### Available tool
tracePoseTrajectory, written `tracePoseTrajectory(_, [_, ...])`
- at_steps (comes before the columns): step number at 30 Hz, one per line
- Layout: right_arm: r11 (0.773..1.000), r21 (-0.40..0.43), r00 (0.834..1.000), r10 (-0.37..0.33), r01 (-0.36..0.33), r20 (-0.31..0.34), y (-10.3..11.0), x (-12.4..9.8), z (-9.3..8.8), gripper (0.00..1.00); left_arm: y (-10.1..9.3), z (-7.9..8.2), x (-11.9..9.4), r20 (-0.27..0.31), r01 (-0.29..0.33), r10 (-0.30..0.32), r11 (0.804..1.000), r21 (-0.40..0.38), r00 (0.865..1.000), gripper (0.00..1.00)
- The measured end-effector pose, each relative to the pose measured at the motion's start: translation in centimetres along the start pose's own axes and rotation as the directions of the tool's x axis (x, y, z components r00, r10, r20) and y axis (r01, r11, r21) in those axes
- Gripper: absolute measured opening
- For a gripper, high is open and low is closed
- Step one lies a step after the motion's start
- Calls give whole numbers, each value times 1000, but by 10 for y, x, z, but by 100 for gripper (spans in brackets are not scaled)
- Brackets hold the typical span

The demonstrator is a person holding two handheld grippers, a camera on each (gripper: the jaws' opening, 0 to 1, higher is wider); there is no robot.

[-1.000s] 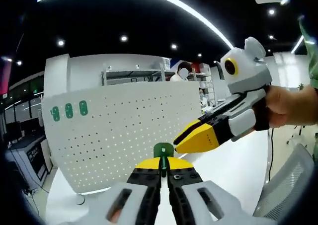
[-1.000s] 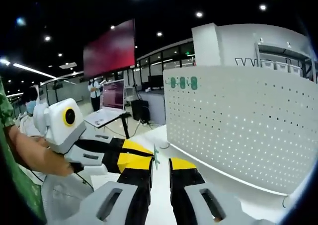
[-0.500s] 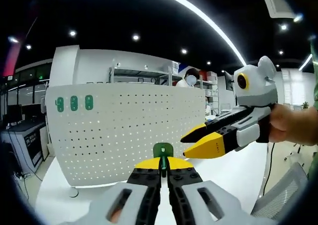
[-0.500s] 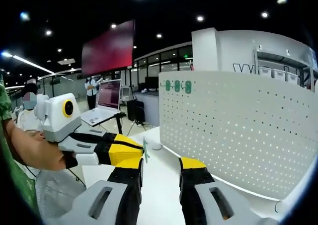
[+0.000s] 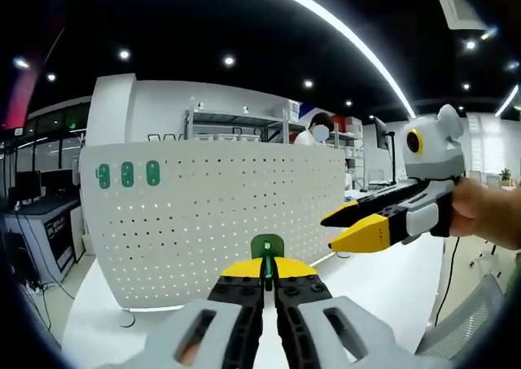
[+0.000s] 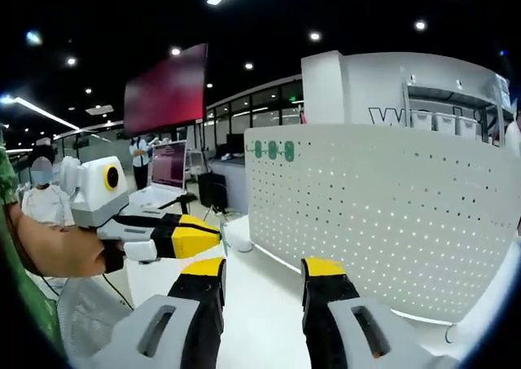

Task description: Insert the hook assembly into the mounting plate slot until the hook locks in place.

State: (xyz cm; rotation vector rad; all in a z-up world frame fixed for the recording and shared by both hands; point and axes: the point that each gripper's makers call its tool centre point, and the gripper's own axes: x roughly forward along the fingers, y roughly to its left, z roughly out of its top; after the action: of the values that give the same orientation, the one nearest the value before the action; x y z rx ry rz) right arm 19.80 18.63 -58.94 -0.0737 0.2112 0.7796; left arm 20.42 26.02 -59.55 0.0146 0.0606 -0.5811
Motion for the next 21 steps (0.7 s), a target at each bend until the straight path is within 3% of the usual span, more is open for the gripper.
tracePoseTrajectory(8, [999,-1,999,-37,37,25,-11,-20,13,45,20,18,14,16,-43,43,999,6,999,3])
tracePoseTrajectory(21, [997,-3,996,-81,82,36,-32,-44,22,47,50,45,37,50,-109,110,994,-16,993,3])
